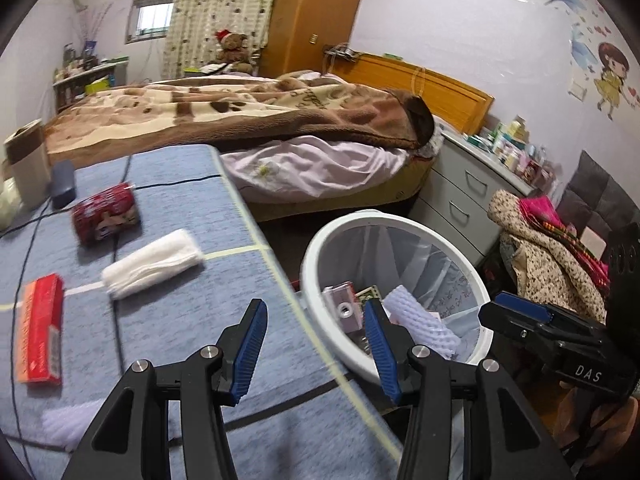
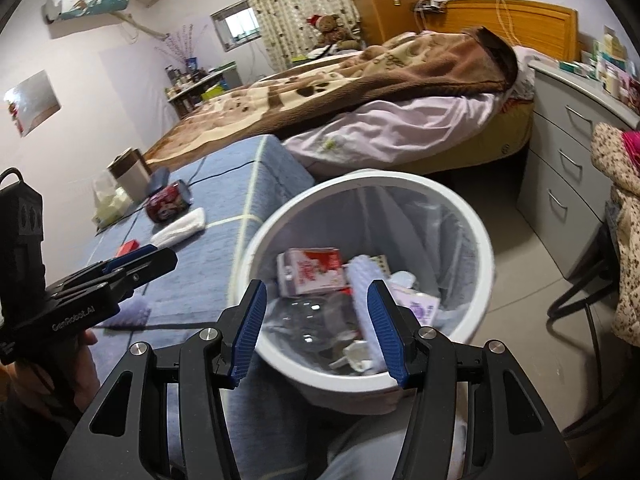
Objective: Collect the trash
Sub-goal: 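Carry carton and foam sleeve over the wastebasket and open both tools to drop them, then move both open tools back to the table toward the red tablet box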
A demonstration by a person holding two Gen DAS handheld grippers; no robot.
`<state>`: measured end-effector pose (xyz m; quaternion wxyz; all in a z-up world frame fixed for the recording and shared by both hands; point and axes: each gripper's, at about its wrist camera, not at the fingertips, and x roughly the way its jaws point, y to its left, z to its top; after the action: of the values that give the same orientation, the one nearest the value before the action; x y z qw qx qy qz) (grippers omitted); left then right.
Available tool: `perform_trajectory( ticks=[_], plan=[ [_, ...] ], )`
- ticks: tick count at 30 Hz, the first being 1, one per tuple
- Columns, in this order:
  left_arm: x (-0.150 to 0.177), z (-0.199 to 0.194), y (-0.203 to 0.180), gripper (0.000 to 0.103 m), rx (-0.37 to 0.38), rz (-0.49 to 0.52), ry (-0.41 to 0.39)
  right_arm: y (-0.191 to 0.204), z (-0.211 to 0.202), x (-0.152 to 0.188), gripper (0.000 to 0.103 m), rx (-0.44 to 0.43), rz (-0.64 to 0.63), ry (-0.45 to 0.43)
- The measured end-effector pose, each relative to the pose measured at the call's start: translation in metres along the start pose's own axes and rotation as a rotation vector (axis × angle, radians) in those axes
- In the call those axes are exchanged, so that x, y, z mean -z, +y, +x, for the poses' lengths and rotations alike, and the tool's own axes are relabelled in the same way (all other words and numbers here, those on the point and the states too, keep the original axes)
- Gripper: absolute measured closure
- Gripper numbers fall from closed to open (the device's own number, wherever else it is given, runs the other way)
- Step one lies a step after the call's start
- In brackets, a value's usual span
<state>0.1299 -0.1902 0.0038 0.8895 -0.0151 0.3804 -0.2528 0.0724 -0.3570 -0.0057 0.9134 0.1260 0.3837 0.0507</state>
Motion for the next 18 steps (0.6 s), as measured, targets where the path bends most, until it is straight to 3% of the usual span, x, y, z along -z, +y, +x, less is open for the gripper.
perform_trajectory(
  ticks=[18],
  plan=[
    [0.038,-0.069,0.075,0.053,-0.163,-0.113,-0.063,0.069,0.008,-0.002,0.049,-0.134,-0.147,0.015]
  ],
)
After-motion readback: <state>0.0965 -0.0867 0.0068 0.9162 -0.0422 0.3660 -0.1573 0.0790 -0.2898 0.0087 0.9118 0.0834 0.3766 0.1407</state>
